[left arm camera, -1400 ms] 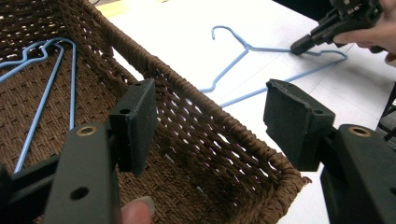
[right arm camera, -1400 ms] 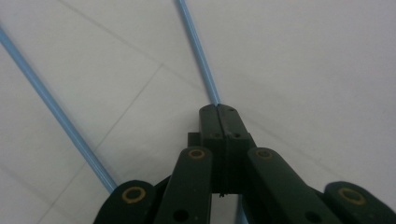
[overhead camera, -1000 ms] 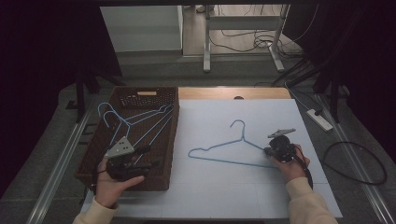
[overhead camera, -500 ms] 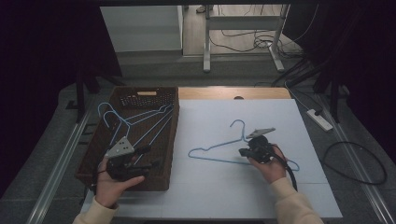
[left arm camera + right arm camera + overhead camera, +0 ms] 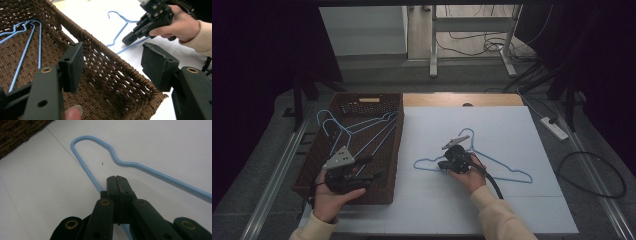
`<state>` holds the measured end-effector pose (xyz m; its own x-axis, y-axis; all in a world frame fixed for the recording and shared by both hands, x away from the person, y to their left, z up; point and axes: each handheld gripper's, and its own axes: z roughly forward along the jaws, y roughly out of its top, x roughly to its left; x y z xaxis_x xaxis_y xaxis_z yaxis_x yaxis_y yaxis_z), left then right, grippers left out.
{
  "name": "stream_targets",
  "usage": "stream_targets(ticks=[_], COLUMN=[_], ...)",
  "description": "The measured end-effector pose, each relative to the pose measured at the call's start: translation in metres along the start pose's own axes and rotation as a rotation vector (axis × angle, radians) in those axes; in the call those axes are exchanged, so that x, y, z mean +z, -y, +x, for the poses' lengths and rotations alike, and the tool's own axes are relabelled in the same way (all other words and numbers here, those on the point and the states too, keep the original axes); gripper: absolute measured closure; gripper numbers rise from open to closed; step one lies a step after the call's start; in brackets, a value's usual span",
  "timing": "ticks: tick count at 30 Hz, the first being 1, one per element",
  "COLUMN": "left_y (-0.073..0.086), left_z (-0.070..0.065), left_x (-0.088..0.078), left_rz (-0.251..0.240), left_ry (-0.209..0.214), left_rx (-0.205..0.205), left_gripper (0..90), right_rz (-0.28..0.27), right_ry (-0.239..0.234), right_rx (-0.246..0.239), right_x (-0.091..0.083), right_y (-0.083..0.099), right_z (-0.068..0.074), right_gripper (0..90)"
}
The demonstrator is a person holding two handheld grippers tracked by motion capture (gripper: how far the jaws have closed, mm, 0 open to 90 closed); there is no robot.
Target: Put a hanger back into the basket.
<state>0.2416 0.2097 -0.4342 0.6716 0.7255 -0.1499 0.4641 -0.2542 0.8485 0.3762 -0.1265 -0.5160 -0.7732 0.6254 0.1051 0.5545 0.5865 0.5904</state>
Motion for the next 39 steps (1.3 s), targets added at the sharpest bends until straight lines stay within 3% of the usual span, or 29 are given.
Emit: stream_targets(ticks=[12, 23, 24, 25, 30, 35, 39], left_y=[-0.001, -0.001, -0.001, -0.001, -0.001, -0.001, -0.001], left_z=[0.0, 0.0, 0.0, 0.0, 0.001, 0.001, 0.001], left_x=[-0.001, -0.002, -0.002, -0.002, -0.003, -0.003, -0.003], left_rz=[-0.003, -0.006, -0.006, -0.006, -0.007, -0.007, -0.005], left_ry=[-0.001, -0.001, -0.002, -0.001, -0.006, -0.005, -0.006], left_rx=[0.001, 0.001, 0.002, 0.003, 0.001, 0.0, 0.001], left_gripper=[35.8, 35.8, 35.8, 35.8, 35.8, 35.8, 35.8], right_rz=[0.036, 0.075, 0.098, 0.112, 0.046, -0.019, -0.097], right_ry=[-0.083, -0.203, -0.214, -0.204, -0.188, -0.135, -0.035], right_rx=[0.0, -0.035, -0.04, -0.065, -0.046, -0.002, 0.084], right_x=[-0.003, -0.028, -0.029, -0.029, -0.04, -0.049, -0.066], right_y=[0.009, 0.042, 0.044, 0.049, 0.053, 0.048, 0.039], right_z=[0.012, 0.037, 0.039, 0.043, 0.039, 0.02, -0.008], right_gripper=[90.0, 90.0, 90.0, 90.0, 90.0, 90.0, 89.6])
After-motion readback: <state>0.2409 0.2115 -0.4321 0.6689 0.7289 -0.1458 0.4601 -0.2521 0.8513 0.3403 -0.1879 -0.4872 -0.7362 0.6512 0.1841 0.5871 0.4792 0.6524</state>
